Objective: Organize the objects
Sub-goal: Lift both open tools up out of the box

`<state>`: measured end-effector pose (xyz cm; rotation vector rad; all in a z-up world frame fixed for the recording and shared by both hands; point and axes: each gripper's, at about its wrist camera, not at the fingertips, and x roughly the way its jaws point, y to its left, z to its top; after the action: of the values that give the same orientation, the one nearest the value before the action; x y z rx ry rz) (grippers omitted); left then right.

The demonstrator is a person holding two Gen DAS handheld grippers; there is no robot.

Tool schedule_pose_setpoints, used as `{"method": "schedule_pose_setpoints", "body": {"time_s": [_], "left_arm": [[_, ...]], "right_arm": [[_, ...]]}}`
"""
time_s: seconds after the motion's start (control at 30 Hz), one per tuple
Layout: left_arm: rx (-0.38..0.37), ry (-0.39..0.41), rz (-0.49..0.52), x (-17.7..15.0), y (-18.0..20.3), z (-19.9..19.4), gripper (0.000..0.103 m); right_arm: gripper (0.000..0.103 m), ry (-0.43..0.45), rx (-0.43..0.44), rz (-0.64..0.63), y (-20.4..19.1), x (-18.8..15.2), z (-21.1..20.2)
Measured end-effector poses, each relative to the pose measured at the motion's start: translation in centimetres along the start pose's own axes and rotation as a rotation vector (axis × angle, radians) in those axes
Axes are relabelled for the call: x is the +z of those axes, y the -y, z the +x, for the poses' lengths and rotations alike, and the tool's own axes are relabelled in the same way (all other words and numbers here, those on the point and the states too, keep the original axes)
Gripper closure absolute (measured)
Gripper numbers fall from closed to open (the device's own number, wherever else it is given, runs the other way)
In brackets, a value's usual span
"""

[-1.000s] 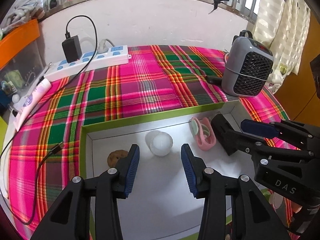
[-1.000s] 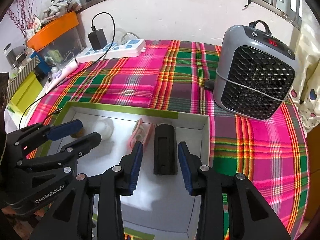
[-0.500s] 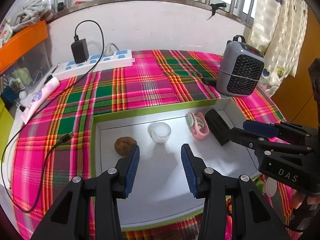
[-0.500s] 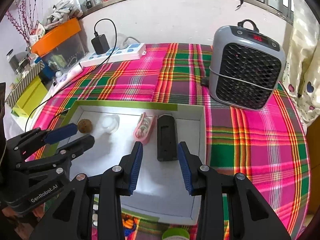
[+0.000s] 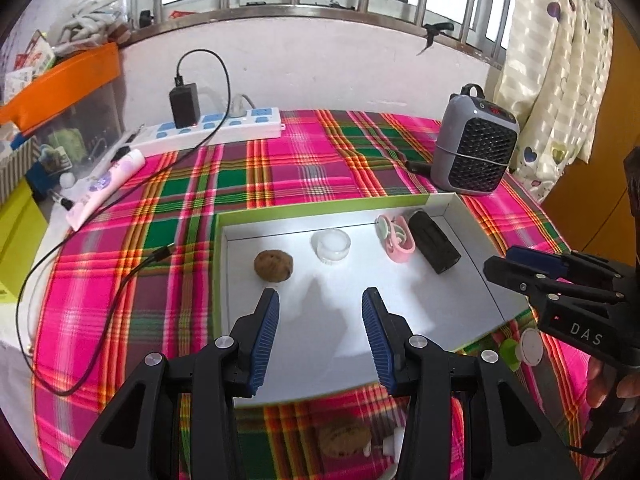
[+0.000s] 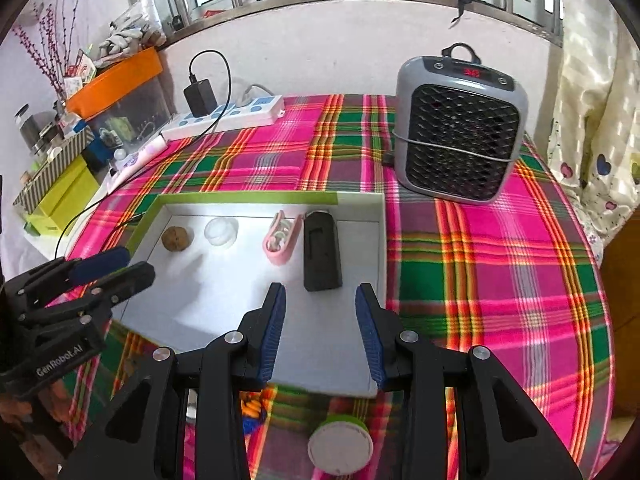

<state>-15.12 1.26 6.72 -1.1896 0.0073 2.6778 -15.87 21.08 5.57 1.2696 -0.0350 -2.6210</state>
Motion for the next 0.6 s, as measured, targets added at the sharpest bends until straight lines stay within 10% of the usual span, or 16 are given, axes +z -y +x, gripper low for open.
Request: {"method": "schedule_pose_setpoints", "body": {"time_s": [0.6], "left_arm": [[-0.024,0.016,-0.050,-3.5,-0.8,-3.1,0.061]], "right_arm": [[0.065,0.065,-0.052,-0.067,-1.5,-3.6,-3.1]]}}
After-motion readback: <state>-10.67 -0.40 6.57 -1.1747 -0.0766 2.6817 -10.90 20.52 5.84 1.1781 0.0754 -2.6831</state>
